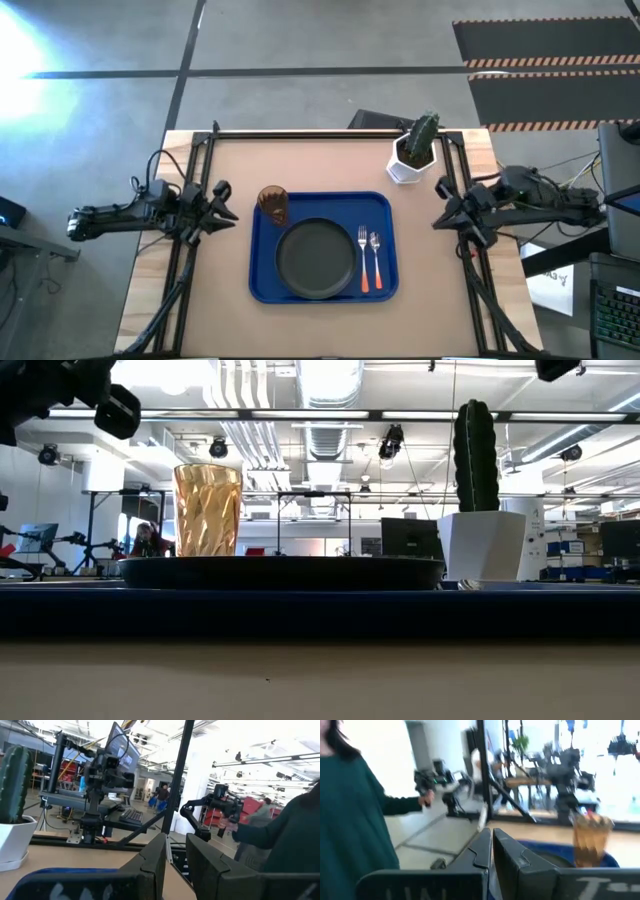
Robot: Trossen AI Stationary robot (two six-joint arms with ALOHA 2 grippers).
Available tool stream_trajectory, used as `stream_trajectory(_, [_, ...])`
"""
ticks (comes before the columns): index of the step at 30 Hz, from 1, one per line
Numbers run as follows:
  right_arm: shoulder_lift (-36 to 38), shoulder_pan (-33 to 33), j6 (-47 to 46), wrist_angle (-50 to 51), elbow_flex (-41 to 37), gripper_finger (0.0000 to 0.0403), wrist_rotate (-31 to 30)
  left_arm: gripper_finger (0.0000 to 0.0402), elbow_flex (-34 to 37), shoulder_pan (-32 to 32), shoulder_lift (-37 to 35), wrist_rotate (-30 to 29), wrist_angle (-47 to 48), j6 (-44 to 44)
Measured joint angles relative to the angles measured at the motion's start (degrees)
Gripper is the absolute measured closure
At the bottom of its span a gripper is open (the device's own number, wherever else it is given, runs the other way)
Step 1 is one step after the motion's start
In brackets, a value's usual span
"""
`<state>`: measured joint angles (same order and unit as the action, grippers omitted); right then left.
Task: Pick and place plate/cup/fork/spoon on tray
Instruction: Return to Home Position
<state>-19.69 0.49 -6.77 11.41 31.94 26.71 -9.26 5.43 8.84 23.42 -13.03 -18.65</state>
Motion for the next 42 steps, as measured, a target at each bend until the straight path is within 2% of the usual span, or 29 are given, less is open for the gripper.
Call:
stream_trajectory(6, [4.6,0.0,-4.3,-3.7,-7.0,0.0394,-0.3,0.0343,-0.1,0.0,0.0,0.0,0.0,0.1])
stream_trajectory(13, [7.8,0.0,-6.2,-3.6,-15.3,0.0394,-8.0,0.0343,-0.1,0.0,0.0,-1.0,0.0,1.5])
stream_trajectory(19, [10.9,0.0,-6.4,-11.8,-24.3,0.0394,-9.4,0.0343,0.0,0.0,0.1,-1.6,0.1,3.1])
stream_trajectory(22, [13.3,0.0,-5.8,-16.8,-28.1,0.0394,-9.9,0.0343,0.0,0.1,0.1,-4.5,0.4,4.8])
stream_trajectory(25, [15.4,0.0,-5.1,-16.9,-30.7,0.0394,-14.2,0.0343,0.2,0.1,0.3,-7.0,1.1,5.8])
stream_trajectory(29, [16.8,0.0,-0.7,-16.4,-31.2,0.0394,-20.9,0.0343,0.8,0.1,1.1,-9.1,3.3,5.5])
stream_trajectory(34, [16.6,0.0,1.5,-16.0,-31.2,0.0394,-22.2,0.0343,3.5,0.0,3.1,-10.7,0.9,3.4])
stream_trajectory(37, [16.6,0.0,1.4,-16.0,-31.2,0.0394,-22.2,0.0343,6.1,-0.4,5.1,-10.9,-5.2,0.6])
stream_trajectory(39, [16.6,0.0,1.3,-16.0,-31.2,0.0394,-22.2,0.0343,7.7,-1.7,6.6,-10.3,-10.8,-0.2])
stream_trajectory(42, [16.6,0.0,0.5,-16.0,-31.2,0.0394,-22.3,0.0343,7.7,-4.9,8.9,-10.2,-11.6,-0.6])
